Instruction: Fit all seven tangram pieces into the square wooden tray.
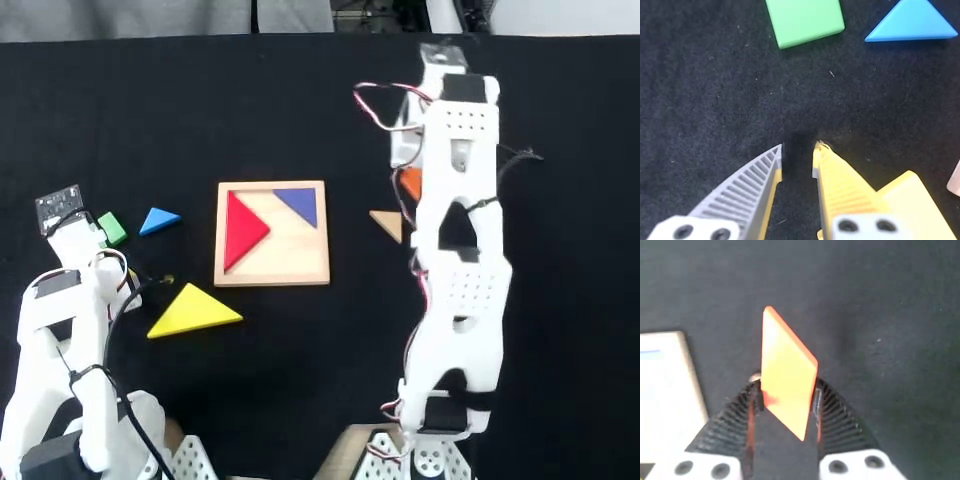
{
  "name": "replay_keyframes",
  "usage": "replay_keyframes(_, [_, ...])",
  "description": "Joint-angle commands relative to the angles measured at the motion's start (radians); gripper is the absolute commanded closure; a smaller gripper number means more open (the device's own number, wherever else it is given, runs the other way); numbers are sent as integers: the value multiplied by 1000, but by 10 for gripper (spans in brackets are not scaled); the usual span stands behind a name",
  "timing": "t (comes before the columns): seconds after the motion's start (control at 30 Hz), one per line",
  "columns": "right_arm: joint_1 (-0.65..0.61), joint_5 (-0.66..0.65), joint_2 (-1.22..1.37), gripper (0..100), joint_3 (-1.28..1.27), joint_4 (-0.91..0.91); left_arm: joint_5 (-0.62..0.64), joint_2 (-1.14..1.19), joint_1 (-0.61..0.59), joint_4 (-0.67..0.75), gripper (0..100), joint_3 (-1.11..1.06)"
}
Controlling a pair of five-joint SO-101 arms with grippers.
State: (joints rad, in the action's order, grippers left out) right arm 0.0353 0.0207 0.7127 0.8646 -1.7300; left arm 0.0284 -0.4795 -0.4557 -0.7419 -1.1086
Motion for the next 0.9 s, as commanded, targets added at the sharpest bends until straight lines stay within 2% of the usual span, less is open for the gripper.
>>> replay_keyframes(0.0, [-55, -11, -225, 987, -122, -37, 6, -18, 2, 15, 880, 8])
replay_keyframes(0.2, [-178, -12, -374, 987, -421, -3, 6, -18, 2, 15, 880, 7])
replay_keyframes(0.47, [-376, -3, -403, 987, -664, 206, 6, -18, 2, 15, 880, 7])
replay_keyframes(0.53, [-410, 37, -403, 986, -722, 279, 6, -18, 2, 15, 880, 7])
replay_keyframes(0.63, [-427, 114, -403, 986, -789, 371, 6, -20, 2, 15, 880, 7])
replay_keyframes(0.87, [-427, 132, -403, 985, -816, 404, 6, -20, 1, 15, 880, 7])
